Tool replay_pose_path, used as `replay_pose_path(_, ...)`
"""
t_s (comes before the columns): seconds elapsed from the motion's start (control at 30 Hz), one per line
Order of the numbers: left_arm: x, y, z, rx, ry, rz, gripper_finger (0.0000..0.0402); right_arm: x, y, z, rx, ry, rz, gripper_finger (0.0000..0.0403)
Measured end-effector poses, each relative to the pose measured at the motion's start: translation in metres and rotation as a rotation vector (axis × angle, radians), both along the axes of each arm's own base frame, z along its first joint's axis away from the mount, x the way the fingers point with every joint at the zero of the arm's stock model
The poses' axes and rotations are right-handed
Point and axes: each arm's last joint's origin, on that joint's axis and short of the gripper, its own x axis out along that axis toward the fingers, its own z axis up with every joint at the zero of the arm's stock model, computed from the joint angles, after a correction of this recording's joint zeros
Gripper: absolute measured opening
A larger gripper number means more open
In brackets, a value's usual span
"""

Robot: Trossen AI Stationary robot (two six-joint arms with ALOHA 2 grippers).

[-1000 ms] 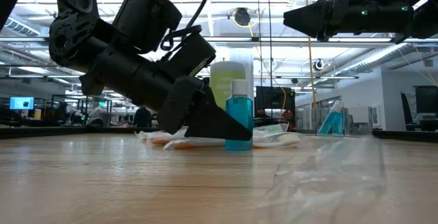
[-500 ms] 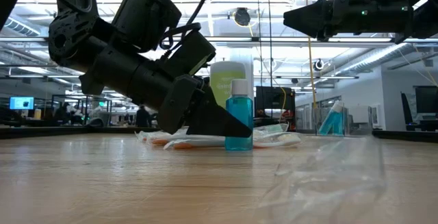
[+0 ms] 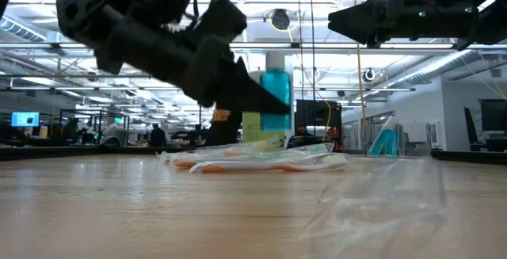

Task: Pick & Place toothbrushing station
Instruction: Put the blue mouthwash bottle into the transparent organizer

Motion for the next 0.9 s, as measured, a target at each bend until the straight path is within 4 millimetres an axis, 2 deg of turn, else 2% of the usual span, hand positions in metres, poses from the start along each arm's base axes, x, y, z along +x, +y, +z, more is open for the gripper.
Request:
replay_pose_path(0.17, -0.004, 0.024, 0.016, 0.127, 0.058, 0.061, 0.0108, 0.0, 0.0, 0.001, -0.002, -0.007, -0.003, 0.021)
replay_pose_path(0.33, -0.004, 0.056, 0.022, 0.126, 0.075, 0.112, 0.0108, 0.0, 0.0, 0.001, -0.002, -0.012, -0.003, 0.021)
replay_pose_path(0.53, -0.002, 0.093, 0.026, 0.047, 0.059, 0.126, 0.0108, 0.001, 0.0, -0.003, 0.006, 0.035, -0.003, 0.021)
replay_pose_path(0.7, 0.012, 0.117, 0.043, 0.029, 0.111, 0.12, 0.0108, 0.001, -0.001, -0.008, 0.014, 0.079, -0.007, 0.021)
replay_pose_path(0.9, 0.037, 0.135, 0.078, 0.069, 0.018, 0.01, 0.0108, 0.013, -0.006, -0.007, 0.046, 0.177, -0.022, 0.021)
